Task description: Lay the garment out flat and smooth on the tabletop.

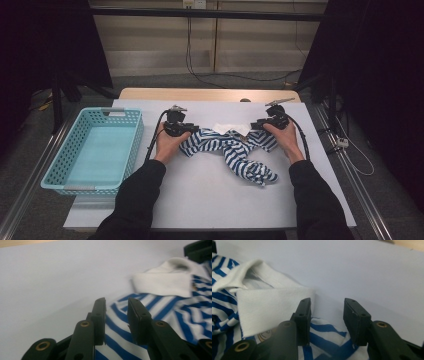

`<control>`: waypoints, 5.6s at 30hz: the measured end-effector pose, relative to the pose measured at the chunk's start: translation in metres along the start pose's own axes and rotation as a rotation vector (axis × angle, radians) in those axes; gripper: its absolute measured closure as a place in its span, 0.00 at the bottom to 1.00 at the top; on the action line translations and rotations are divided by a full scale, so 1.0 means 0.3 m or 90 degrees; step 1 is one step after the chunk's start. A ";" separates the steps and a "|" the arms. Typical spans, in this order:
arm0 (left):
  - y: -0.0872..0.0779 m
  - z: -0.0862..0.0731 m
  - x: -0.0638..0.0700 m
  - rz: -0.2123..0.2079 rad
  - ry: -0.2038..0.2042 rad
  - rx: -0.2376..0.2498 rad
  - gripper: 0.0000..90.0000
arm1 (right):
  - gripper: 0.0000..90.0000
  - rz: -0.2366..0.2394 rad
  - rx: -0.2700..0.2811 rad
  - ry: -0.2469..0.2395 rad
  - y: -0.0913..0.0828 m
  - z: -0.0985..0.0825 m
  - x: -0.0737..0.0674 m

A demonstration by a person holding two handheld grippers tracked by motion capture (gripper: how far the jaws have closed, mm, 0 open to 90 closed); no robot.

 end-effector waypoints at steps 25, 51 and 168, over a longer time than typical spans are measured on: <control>0.132 0.048 0.064 -0.113 0.020 -0.034 0.97 | 1.00 0.018 0.015 -0.024 0.009 0.019 -0.019; -0.083 0.162 -0.052 0.040 0.020 0.091 0.98 | 1.00 0.023 0.171 -0.075 -0.072 0.157 -0.129; -0.292 -0.134 0.287 -0.017 0.097 0.091 0.05 | 1.00 0.147 0.039 -0.126 -0.241 -0.352 -0.422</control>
Point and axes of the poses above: each handheld gripper's, and its own axes: y roughly forward along the jaws, z roughly out of its top, x roughly to its right, the point moved 4 cm from there along y, roughly forward along the jaws, and after that the axes turned 15 degrees about y, right-handed, at the moved point
